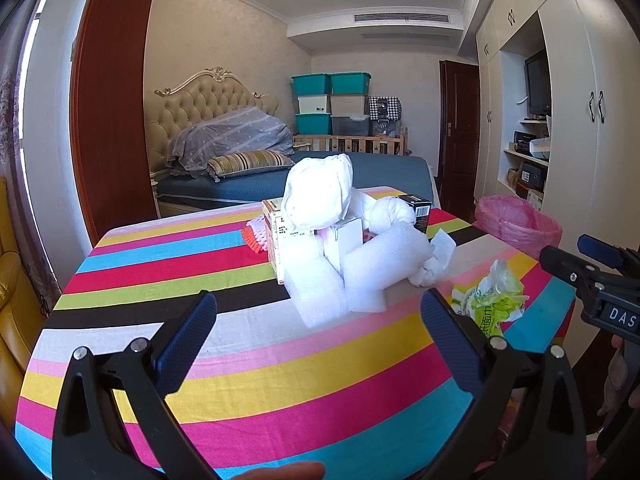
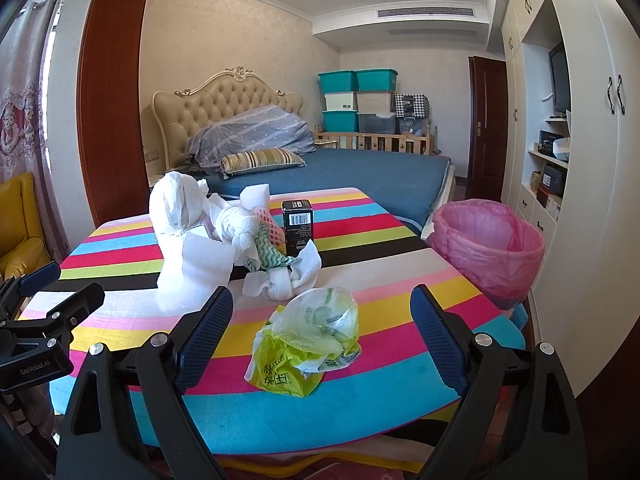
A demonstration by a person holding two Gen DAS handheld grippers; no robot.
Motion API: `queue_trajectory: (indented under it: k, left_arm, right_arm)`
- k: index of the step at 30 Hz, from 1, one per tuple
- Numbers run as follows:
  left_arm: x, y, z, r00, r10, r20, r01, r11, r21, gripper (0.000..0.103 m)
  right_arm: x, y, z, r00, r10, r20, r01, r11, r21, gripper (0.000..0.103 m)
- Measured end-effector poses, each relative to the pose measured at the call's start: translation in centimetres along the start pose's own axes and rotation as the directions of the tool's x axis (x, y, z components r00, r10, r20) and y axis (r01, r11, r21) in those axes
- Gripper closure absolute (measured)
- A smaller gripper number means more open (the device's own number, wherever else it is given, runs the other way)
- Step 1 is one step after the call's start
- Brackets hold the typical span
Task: Collect trash
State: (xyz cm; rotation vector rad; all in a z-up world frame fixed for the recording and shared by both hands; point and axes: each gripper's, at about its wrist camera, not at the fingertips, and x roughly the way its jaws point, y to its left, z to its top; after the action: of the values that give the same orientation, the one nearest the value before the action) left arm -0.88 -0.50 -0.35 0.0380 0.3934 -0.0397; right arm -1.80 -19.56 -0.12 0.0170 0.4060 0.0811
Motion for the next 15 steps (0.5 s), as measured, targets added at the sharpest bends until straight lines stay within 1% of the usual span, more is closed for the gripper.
queue_trajectory:
  k: [15]
  left_arm:
    - [0.0,-0.01,-0.02,1.0,0.001,0.001,-0.001,1.0,0.001,0.004]
  right_arm:
    - [0.57,-0.13,-0.36,0.999,0.003,-0.032,-0.003,1.0,0.012,0.018]
